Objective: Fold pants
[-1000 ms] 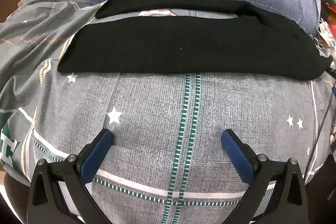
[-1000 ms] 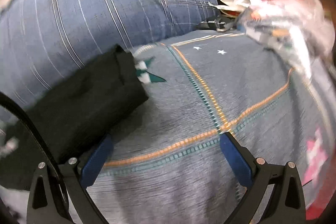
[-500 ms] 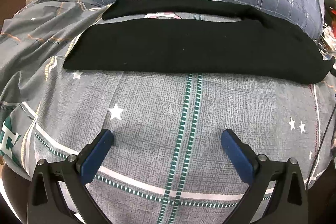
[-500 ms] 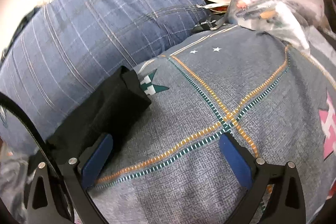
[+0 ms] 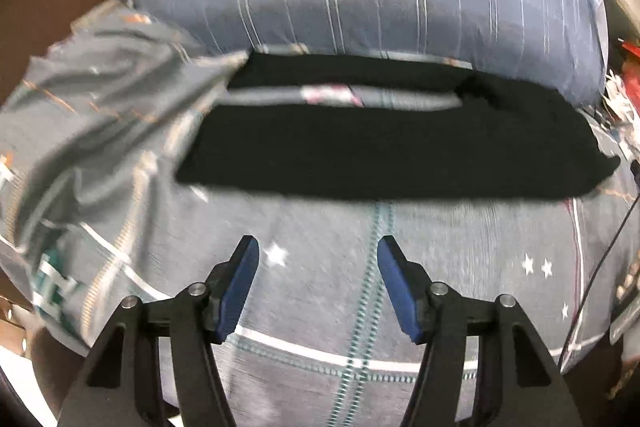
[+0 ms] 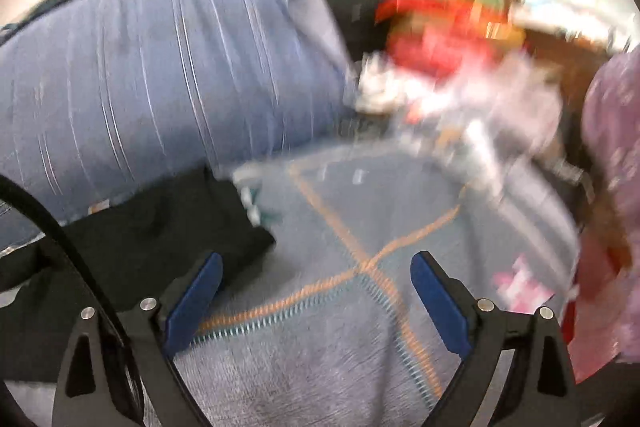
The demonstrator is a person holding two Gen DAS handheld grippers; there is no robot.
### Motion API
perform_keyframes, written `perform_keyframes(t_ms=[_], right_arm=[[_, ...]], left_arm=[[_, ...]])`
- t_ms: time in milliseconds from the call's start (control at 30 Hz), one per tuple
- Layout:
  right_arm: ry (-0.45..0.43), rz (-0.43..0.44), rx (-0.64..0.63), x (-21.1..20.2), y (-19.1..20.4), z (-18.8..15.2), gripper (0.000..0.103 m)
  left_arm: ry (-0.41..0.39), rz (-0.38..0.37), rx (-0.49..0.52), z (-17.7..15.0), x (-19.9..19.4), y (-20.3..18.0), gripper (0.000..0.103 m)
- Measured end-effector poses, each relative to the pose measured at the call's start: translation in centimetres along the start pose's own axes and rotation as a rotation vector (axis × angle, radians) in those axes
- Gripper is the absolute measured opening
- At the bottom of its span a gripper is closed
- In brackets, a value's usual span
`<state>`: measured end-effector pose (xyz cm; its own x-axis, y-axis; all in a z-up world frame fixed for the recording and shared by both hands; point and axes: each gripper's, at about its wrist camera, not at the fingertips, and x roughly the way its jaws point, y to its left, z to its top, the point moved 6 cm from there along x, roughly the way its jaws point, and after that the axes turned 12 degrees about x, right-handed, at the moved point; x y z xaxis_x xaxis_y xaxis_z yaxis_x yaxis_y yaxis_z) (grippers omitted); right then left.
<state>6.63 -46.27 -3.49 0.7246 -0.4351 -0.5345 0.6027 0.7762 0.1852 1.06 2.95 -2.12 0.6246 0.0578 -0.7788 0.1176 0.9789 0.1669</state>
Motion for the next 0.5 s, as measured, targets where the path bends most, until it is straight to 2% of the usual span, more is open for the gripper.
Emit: perform_keyframes(t_ms=[33,67,167,233,333,400,467,500], right_arm=[[-0.024,0.012,-0.015,-0.6,0.4,-0.2,0.101],[-0.011,0.039,-0.033,-0.8,1.0,-0.8,0.102],[0.104,0.084,-0.057,-0.1,2.1,-2.8,0.102],[0.138,0.082,-0.077,0.2,2.7,-3.7,0.102],[0.12,0.077,-0.132,-0.5,4.0,-4.1,0.102],[0.111,0.086,-0.148,-1.1,4.4,-3.9,0.102],[0.148,0.124,-0.141,-1.1,5.0,-3.6,0.102],[0.166,0.139,-0.145,-1.0,5.2,-3.2,0.102]], left_arm=[[-0.016,0.001,-0.005,0.3,-0.4,0.4,0.064],[-0.025,0.001,-0.009,0.5,-0.7,0.6,0.067],[-0.043,-0.001,-0.012,1.2,-1.2,0.9,0.068],[-0.04,-0.009,-0.012,1.3,-1.2,1.2,0.068],[-0.051,-0.025,-0.015,1.3,-1.3,1.4,0.068],[-0.017,-0.063,-0.018,1.6,-1.1,1.8,0.068],[-0.01,-0.128,-0.051,2.8,-1.1,3.2,0.068],[-0.008,-0.178,-0.088,4.1,-0.7,4.6,0.072]])
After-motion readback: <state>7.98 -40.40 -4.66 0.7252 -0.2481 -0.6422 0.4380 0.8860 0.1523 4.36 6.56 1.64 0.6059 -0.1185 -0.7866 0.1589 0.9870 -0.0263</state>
